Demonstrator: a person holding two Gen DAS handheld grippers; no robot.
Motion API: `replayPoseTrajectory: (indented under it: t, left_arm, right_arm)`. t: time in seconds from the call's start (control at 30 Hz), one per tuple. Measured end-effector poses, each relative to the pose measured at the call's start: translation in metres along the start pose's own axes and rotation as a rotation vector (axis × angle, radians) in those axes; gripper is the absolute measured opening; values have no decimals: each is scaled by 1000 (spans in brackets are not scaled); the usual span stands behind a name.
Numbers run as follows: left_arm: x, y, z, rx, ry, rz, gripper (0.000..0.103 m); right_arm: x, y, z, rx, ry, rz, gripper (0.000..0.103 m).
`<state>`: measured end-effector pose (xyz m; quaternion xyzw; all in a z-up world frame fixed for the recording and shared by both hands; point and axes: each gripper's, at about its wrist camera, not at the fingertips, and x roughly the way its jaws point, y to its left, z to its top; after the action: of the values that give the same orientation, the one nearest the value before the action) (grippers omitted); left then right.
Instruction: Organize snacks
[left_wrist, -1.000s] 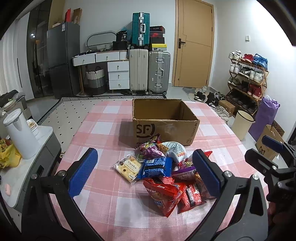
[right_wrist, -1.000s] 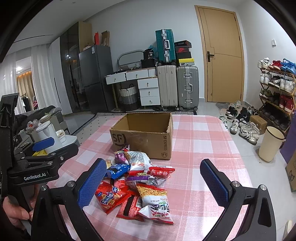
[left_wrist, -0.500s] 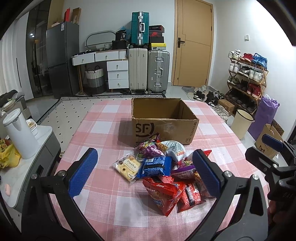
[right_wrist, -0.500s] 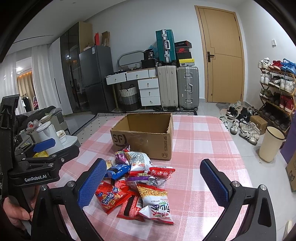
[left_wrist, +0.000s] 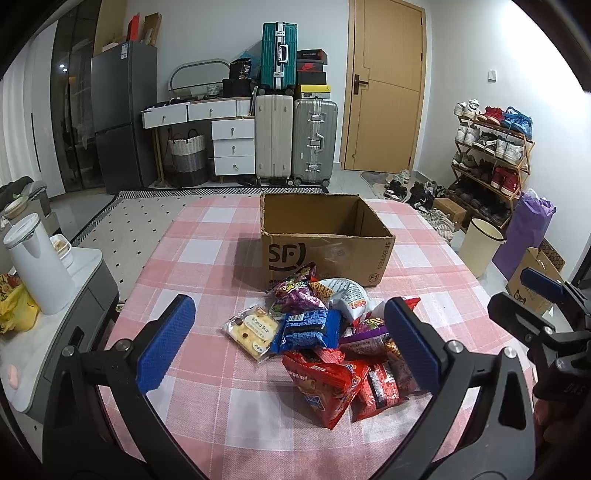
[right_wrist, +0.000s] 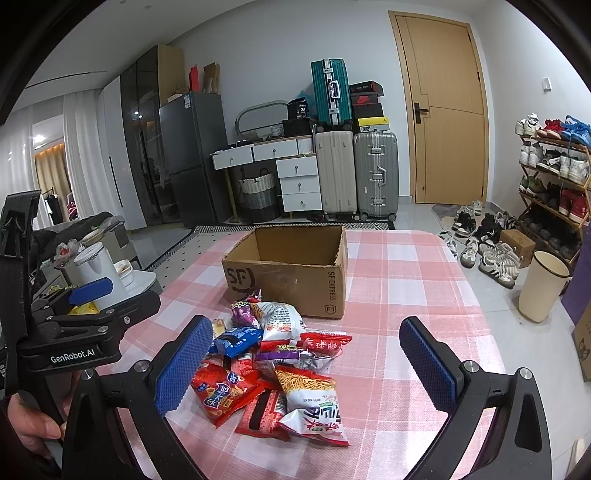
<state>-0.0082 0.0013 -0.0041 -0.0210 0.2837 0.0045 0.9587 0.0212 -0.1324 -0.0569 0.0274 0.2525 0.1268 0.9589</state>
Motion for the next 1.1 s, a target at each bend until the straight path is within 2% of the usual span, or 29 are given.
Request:
replayPoseTrajectory:
  t: [0.87,1.1]
  left_arm:
    - [6,6,-2,-4,23,-17,102]
    - [7,7,-3,-4,28,-14,102]
  right_arm:
    - [-1,0,-2,5,2,9,103]
    - [5,-6,-9,23,22,71,103]
